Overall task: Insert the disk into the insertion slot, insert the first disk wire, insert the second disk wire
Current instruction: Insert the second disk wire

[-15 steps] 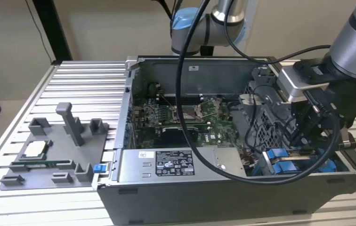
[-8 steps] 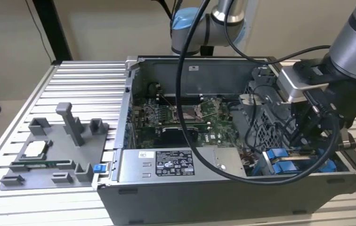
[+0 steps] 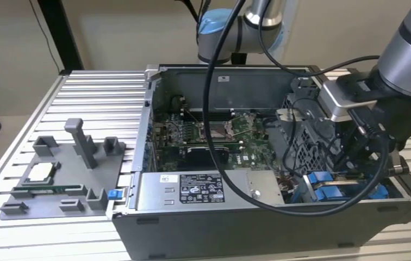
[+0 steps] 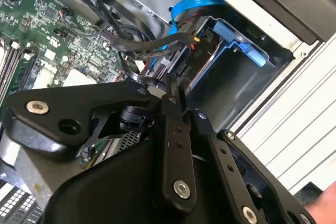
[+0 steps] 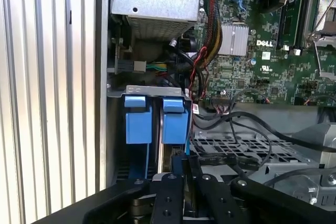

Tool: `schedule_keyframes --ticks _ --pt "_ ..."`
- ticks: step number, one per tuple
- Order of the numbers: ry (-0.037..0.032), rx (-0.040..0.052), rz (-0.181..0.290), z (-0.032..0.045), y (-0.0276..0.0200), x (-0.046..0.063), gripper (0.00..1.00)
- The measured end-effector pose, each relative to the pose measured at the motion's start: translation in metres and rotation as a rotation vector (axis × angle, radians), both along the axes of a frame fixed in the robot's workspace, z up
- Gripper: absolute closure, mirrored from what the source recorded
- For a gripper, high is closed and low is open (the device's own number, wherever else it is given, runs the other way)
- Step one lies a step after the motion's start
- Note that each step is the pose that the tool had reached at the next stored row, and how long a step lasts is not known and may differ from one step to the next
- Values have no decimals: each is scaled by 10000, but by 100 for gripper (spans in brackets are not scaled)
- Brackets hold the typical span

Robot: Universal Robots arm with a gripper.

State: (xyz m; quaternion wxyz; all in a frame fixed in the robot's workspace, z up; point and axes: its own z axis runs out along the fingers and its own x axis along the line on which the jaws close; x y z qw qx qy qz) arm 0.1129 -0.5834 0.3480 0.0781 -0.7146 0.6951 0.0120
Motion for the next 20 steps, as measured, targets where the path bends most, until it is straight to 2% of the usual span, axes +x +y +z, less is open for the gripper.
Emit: schedule_keyframes --ticks 6,14,20 --pt "-53 4 1 -16 0 55 100" --pt "-57 3 1 -40 0 129 100" --pt "-57 -1 -38 -56 -1 138 100"
